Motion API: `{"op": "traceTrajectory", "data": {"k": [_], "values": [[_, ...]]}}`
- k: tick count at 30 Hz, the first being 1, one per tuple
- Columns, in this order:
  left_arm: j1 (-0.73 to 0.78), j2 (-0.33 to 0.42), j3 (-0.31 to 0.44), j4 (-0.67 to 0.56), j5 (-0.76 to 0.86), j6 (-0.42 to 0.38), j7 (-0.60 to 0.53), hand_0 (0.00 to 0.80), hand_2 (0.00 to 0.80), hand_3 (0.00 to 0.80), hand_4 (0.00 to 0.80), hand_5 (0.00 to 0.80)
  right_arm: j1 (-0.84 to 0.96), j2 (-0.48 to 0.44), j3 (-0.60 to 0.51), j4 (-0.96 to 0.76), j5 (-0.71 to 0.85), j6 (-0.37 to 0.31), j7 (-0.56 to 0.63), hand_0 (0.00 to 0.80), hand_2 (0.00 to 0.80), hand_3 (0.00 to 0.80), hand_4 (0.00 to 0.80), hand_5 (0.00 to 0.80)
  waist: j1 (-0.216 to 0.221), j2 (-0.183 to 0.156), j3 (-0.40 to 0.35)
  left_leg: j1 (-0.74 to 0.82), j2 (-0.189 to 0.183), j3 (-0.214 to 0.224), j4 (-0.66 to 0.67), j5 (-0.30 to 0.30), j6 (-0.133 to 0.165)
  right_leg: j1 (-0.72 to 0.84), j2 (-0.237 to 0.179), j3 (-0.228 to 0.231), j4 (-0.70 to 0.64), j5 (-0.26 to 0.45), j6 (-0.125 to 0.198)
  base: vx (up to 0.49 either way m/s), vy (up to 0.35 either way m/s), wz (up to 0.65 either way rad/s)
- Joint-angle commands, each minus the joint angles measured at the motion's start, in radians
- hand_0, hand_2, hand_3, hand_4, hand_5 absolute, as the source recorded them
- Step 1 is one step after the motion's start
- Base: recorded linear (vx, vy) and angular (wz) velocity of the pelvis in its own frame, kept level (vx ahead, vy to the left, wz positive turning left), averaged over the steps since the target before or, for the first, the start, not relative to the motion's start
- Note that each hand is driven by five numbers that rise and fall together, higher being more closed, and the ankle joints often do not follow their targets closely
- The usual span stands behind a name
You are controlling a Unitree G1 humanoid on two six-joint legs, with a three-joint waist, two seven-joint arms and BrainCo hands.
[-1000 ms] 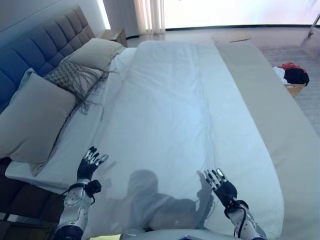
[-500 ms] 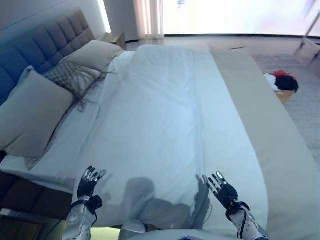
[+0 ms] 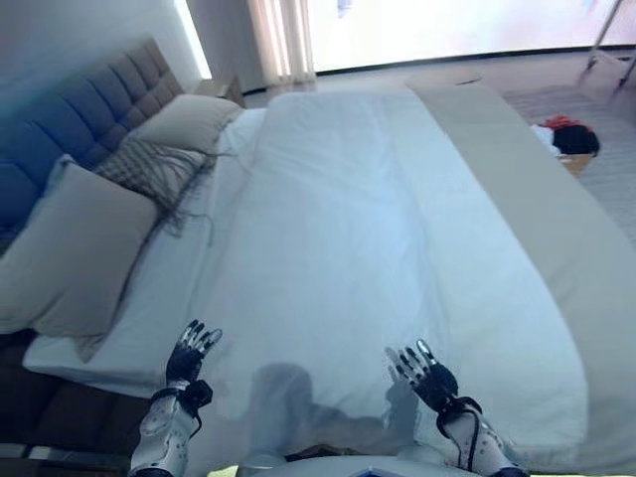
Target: Make the bed neatly
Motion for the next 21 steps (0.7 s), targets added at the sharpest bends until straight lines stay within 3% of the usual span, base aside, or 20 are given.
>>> {"op": "traceTrajectory", "data": {"k": [1,2,3,4,6,7,8,9,11,15,16,17,21], "values": [[-0.039,0.129,0.067,-0.134,0.048,-0.044,0.069,0.0,0.0,0.0,0.0,0.0,-0.064,0.04,-0.012,-0.08,0.019,0.008,0.069,0.0,0.0,0.0,0.0,0.0,0.022,-0.023,0.044,-0.027,-0.025,-0.016,0.113,-0.095,0.132,-0.016,0.002,0.012,-0.28,0.533,0.015,-0.128,0.495,-0.6],[-0.049,0.131,0.062,-0.127,0.038,-0.044,0.079,0.0,0.0,0.0,0.0,0.0,-0.064,0.042,-0.013,-0.074,0.007,0.013,0.077,0.0,0.0,0.0,0.0,0.0,0.017,-0.017,0.042,-0.03,-0.034,-0.011,0.104,-0.09,0.14,-0.028,0.015,0.03,-0.266,0.52,0.009,-0.177,0.482,-0.62],[-0.064,0.128,0.062,-0.105,0.05,-0.053,0.084,0.0,0.0,0.0,0.0,0.0,-0.047,0.04,-0.008,-0.079,0.006,0.018,0.107,0.0,0.0,0.0,0.0,0.0,0.007,-0.003,0.032,-0.051,-0.057,-0.012,0.08,-0.059,0.164,-0.022,0.074,0.05,-0.195,0.437,-0.017,-0.154,0.404,-0.48],[-0.065,0.128,0.062,-0.102,0.052,-0.055,0.085,0.0,0.0,0.0,0.0,0.0,-0.046,0.039,-0.008,-0.08,0.006,0.018,0.11,0.0,0.0,0.0,0.0,0.0,0.007,-0.003,0.031,-0.052,-0.058,-0.01,0.079,-0.056,0.165,-0.023,0.078,0.05,-0.186,0.43,-0.018,-0.169,0.429,-0.31],[-0.08,0.124,0.06,-0.074,0.057,-0.059,0.105,0.0,0.0,0.0,0.0,0.0,-0.027,0.033,0.008,-0.072,-0.002,0.013,0.141,0.0,0.0,0.0,0.0,0.0,0.012,0.003,0.014,-0.053,-0.069,0.002,0.034,-0.016,0.187,-0.004,0.134,0.018,-0.095,0.385,-0.05,-0.117,0.267,-0.22],[-0.089,0.119,0.053,-0.067,0.065,-0.055,0.115,0.0,0.0,0.0,0.0,0.0,-0.022,0.031,0.021,-0.069,0.001,-0.001,0.136,0.0,0.0,0.0,0.0,0.0,0.019,0.0,0.007,-0.053,-0.075,-0.007,0.021,-0.003,0.194,0.011,0.152,0.011,-0.08,0.369,-0.062,-0.053,0.162,-0.22],[-0.095,0.114,0.048,-0.063,0.078,-0.047,0.121,0.0,0.0,0.0,0.0,0.0,-0.023,0.031,0.031,-0.063,0.006,-0.014,0.134,0.0,0.0,0.0,0.0,0.0,0.029,0.0,-0.002,-0.044,-0.078,-0.033,0.009,-0.01,0.195,0.036,0.177,0.019,-0.053,0.326,-0.055,-0.12,0.044,-0.07],[-0.104,0.109,0.043,-0.058,0.089,-0.037,0.124,0.0,0.0,0.0,0.0,0.0,-0.031,0.037,0.043,-0.057,0.013,-0.033,0.126,0.0,0.0,0.0,0.0,0.0,0.043,-0.01,-0.011,-0.062,-0.082,-0.035,-0.001,0.025,0.202,0.061,0.194,-0.009,-0.076,0.331,-0.084,-0.12,-0.02,0.07],[-0.118,0.104,0.032,-0.048,0.1,-0.025,0.125,0.0,0.0,0.0,0.0,0.0,-0.047,0.046,0.062,-0.051,0.021,-0.059,0.116,0.0,0.0,0.0,0.0,0.0,0.059,-0.027,-0.022,-0.06,-0.088,-0.054,-0.024,0.04,0.205,0.09,0.208,-0.031,-0.101,0.342,-0.082,-0.144,-0.09,0.19],[-0.144,0.106,0.03,-0.022,0.115,-0.005,0.148,0.0,0.0,0.0,0.0,0.0,-0.081,0.054,0.077,-0.045,0.005,-0.033,0.088,0.0,0.0,0.0,0.0,0.0,0.07,-0.045,-0.034,-0.042,-0.054,-0.026,-0.057,0.065,0.17,0.144,0.245,-0.091,-0.223,0.297,-0.09,-0.101,-0.152,-0.06],[-0.153,0.107,0.036,-0.014,0.118,0.006,0.156,0.0,0.0,0.0,0.0,0.0,-0.085,0.052,0.079,-0.044,0.001,-0.014,0.082,0.0,0.0,0.0,0.0,0.0,0.068,-0.044,-0.038,-0.028,-0.031,-0.026,-0.064,0.054,0.148,0.163,0.261,-0.088,-0.242,0.247,-0.076,-0.123,-0.213,-0.04],[-0.16,0.105,0.039,-0.008,0.125,0.017,0.165,0.0,0.0,0.0,0.0,0.0,-0.084,0.051,0.078,-0.044,-0.005,0.008,0.076,0.0,0.0,0.0,0.0,0.0,0.061,-0.044,-0.039,-0.04,-0.003,0.002,-0.069,0.089,0.134,0.177,0.283,-0.107,-0.284,0.223,-0.093,-0.104,-0.199,-0.05],[-0.164,0.097,0.025,0.01,0.257,0.013,0.205,0.0,0.0,0.0,0.0,0.0,-0.059,0.018,0.082,-0.06,-0.01,0.066,0.059,0.0,0.0,0.0,0.0,0.0,0.049,-0.046,-0.034,-0.059,0.073,0.049,-0.059,0.117,0.071,0.255,0.341,-0.129,-0.35,0.134,-0.087,-0.075,-0.095,-0.13]]}}
